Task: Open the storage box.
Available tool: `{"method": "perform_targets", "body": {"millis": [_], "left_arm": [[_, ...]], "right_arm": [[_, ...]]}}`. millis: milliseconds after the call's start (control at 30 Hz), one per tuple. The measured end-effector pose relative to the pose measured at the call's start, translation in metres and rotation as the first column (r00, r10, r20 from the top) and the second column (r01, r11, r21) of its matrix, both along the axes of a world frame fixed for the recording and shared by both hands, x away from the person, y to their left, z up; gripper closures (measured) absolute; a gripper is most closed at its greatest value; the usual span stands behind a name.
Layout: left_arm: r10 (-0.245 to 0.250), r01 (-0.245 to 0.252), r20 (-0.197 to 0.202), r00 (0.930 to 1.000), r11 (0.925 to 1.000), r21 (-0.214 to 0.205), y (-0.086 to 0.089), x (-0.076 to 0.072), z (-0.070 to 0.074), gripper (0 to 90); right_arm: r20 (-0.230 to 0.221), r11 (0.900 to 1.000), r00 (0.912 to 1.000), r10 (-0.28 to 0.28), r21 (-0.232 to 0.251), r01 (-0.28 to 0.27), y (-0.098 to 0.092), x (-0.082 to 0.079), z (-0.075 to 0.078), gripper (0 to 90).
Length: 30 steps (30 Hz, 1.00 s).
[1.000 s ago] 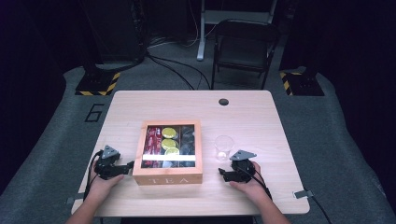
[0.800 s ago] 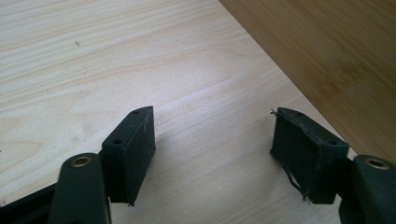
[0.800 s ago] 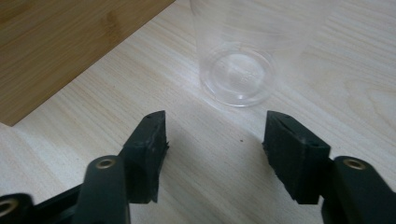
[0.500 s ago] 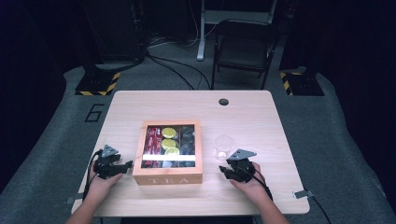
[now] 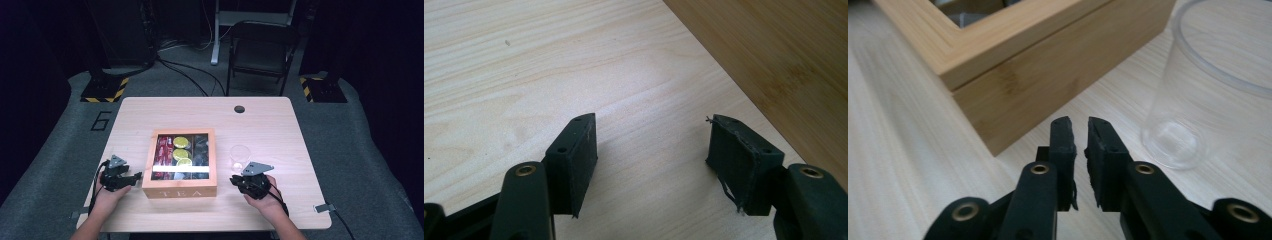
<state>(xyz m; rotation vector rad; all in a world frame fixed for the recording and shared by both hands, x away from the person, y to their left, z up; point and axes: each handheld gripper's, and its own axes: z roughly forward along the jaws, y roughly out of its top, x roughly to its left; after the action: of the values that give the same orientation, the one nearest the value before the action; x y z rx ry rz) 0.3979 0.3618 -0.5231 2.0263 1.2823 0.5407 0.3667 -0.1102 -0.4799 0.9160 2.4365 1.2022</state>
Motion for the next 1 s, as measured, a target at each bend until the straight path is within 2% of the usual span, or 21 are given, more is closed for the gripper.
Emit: {"method": "perform_targets", "body": {"millis": [33, 100, 133, 200, 233, 267, 333, 400, 467, 500, 600, 633, 800, 833, 933, 1000], "left_arm": [[-0.006, 0.006, -0.011, 0.9999, 1.0, 0.003, 0.0, 0.0, 0.001, 36.2], [-0.002, 0.002, -0.006, 1.0, 1.0, 0.002, 0.0, 0.0, 0.0, 36.2], [0.0, 0.0, 0.0, 1.0, 1.0, 0.0, 0.0, 0.0, 0.0, 36.4], [-0.004, 0.004, -0.011, 0.9999, 1.0, 0.005, 0.001, 0.0, 0.001, 36.7], [0.002, -0.002, 0.003, 1.0, 1.0, 0.001, 0.0, 0.0, 0.0, 36.7], [-0.003, 0.003, -0.015, 0.9999, 1.0, 0.004, 0.0, 0.0, 0.001, 36.8], [-0.001, 0.001, -0.013, 0.9999, 0.9999, 0.011, 0.0, -0.001, 0.001, 36.8], [-0.001, 0.001, -0.012, 0.9999, 0.9999, 0.011, 0.0, -0.001, 0.001, 36.9], [0.0, 0.0, -0.013, 0.9999, 0.9999, 0.01, 0.0, -0.001, 0.001, 37.0], [0.004, -0.004, -0.003, 1.0, 1.0, 0.007, 0.0, -0.001, 0.001, 37.6], [-0.001, 0.001, -0.014, 0.9999, 1.0, 0.007, 0.0, -0.001, 0.002, 38.3], [-0.001, 0.001, -0.012, 0.9999, 1.0, 0.006, 0.0, -0.001, 0.002, 38.4], [-0.001, 0.001, -0.004, 1.0, 1.0, -0.005, 0.002, -0.002, 0.005, 39.0], [0.004, -0.004, 0.006, 1.0, 0.9999, -0.01, 0.002, -0.003, 0.005, 39.1], [0.004, -0.004, 0.0, 1.0, 0.9998, -0.017, 0.004, -0.005, 0.007, 39.2], [0.007, -0.007, 0.003, 1.0, 0.9997, -0.021, 0.006, -0.006, 0.008, 39.2]], "right_arm": [[0.005, 0.9999, 0.9999, 0.016, 0.001, -0.016, 0.001, -0.001, 0.001, 84.7], [0.004, 0.9997, 0.9998, 0.02, 0.014, -0.02, 0.004, -0.004, 0.003, 87.1], [-0.002, 0.9983, 0.9985, 0.054, 0.022, -0.054, 0.006, -0.006, 0.006, 87.8], [-0.008, 0.9974, 0.9979, 0.065, 0.033, -0.064, 0.007, -0.007, 0.007, 88.2], [-0.015, 0.9965, 0.9971, 0.074, 0.04, -0.073, 0.009, -0.009, 0.009, 88.3], [-0.045, 0.9914, 0.9954, 0.085, 0.104, -0.08, 0.013, -0.011, 0.015, 88.3], [-0.047, 0.9914, 0.9947, 0.091, 0.099, -0.086, 0.015, -0.013, 0.017, 88.6], [-0.042, 0.993, 0.9938, 0.104, 0.061, -0.101, 0.024, -0.019, 0.022, 88.5], [-0.051, 0.9928, 0.9934, 0.103, 0.067, -0.099, 0.025, -0.022, 0.023, 88.3], [-0.039, 0.9935, 0.9941, 0.101, 0.057, -0.099, 0.028, -0.026, 0.022, 88.1], [-0.037, 0.9931, 0.9936, 0.107, 0.054, -0.105, 0.031, -0.03, 0.019, 88.1], [-0.048, 0.9938, 0.9936, 0.102, 0.051, -0.099, 0.032, -0.031, 0.017, 88.1], [-0.038, 0.9944, 0.9938, 0.104, 0.023, -0.104, 0.035, -0.032, 0.01, 87.9], [-0.039, 0.9947, 0.9942, 0.1, 0.026, -0.099, 0.036, -0.032, 0.01, 87.9], [-0.051, 0.9949, 0.9939, 0.097, 0.03, -0.096, 0.036, -0.029, 0.008, 87.9], [-0.043, 0.9955, 0.9948, 0.093, 0.025, -0.092, 0.037, -0.027, 0.007, 87.9]]}}
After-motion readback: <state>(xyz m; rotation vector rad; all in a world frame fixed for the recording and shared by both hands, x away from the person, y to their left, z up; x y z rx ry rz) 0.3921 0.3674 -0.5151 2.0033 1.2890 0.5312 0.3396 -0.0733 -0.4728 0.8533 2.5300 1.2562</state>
